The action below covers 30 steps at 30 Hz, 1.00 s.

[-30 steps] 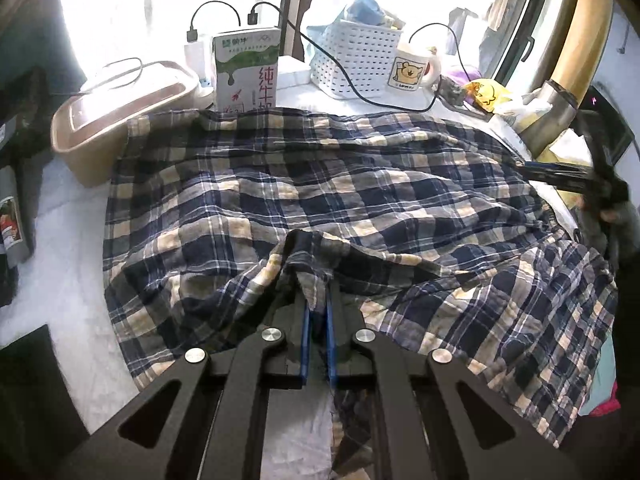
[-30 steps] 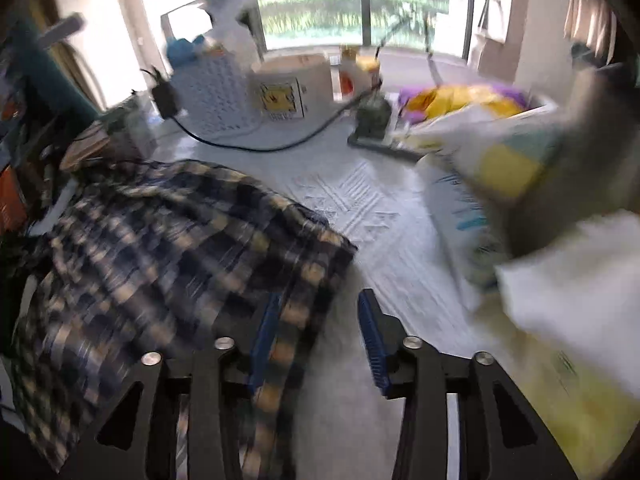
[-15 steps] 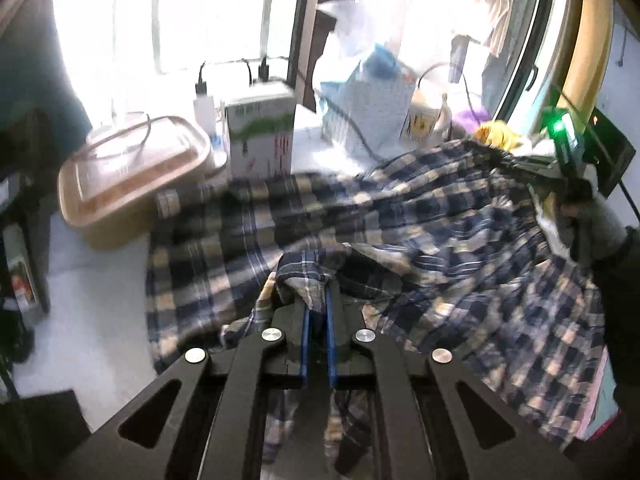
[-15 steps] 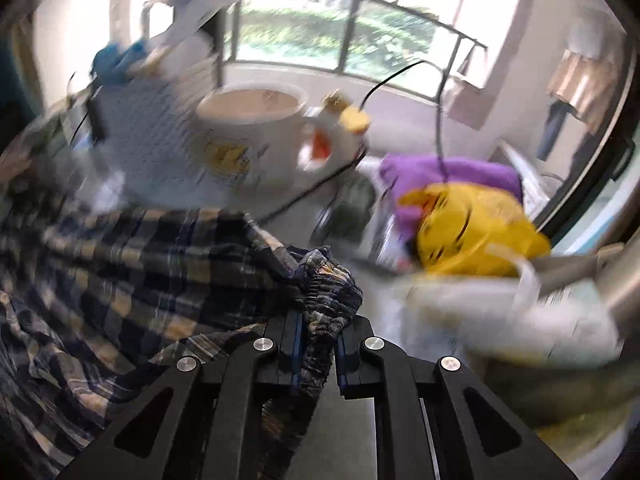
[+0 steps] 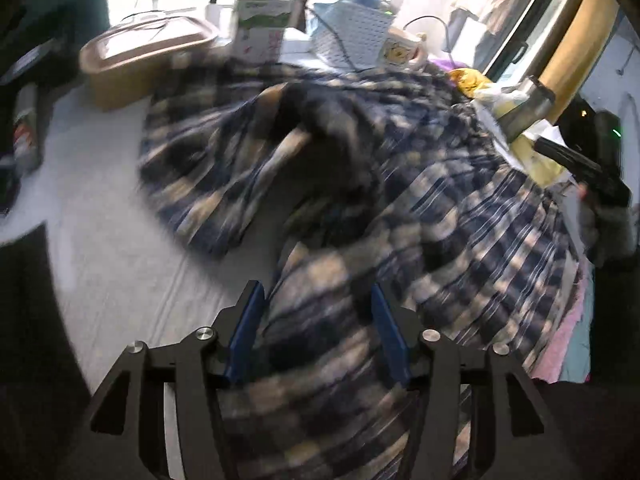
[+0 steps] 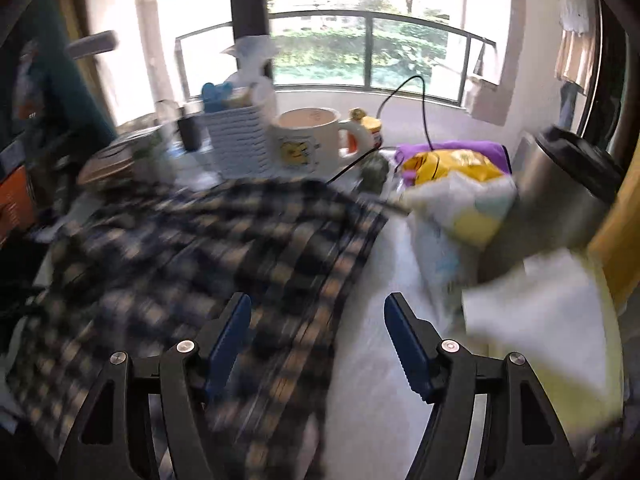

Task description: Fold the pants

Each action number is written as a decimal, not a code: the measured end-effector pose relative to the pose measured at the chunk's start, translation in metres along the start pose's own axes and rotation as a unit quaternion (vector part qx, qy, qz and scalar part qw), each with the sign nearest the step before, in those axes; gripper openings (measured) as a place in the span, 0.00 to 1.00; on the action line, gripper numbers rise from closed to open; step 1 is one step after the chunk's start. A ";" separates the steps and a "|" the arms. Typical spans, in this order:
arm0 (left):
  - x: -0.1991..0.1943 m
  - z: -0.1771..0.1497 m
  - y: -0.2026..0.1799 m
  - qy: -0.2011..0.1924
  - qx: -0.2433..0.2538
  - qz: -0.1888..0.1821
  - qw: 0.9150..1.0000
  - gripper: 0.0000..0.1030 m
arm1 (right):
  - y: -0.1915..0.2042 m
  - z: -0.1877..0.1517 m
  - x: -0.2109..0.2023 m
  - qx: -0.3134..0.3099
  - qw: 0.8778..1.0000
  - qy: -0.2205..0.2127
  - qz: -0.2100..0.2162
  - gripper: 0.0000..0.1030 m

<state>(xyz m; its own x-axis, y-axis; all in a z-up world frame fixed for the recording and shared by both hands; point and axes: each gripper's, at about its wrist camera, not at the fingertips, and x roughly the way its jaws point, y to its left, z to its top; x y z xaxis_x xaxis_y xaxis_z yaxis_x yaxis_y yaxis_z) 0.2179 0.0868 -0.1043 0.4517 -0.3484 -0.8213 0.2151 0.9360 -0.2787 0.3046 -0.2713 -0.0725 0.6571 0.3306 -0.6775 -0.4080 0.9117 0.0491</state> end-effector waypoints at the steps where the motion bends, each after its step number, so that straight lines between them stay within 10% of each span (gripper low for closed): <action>1: 0.001 -0.006 0.003 0.001 -0.005 0.001 1.000 0.54 | 0.006 -0.009 -0.008 -0.004 1.000 0.001 0.009 0.69; 5: 0.003 -0.023 0.008 -0.003 -0.026 0.018 0.999 0.54 | 0.028 -0.044 -0.004 -0.032 0.999 0.041 0.012 0.63; 8: -0.005 -0.040 0.000 -0.003 -0.033 0.017 0.999 0.54 | 0.032 -0.066 -0.001 -0.031 0.997 0.065 0.010 0.25; 27: -0.017 -0.048 0.040 -0.044 -0.071 0.062 0.995 0.53 | 0.022 -0.116 -0.047 0.023 0.998 0.044 -0.041 0.24; 30: -0.006 -0.051 0.012 -0.049 -0.025 0.046 0.997 0.09 | 0.022 -0.121 -0.047 0.032 0.998 0.042 -0.039 0.24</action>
<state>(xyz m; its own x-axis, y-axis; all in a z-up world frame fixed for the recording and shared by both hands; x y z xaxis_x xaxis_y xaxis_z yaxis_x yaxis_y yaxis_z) 0.1734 0.1029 -0.1283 0.5503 -0.2625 -0.7926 0.1270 0.9646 -0.2313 0.1884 -0.2963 -0.1285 0.6289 0.2379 -0.7402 -0.3137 0.9488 0.0385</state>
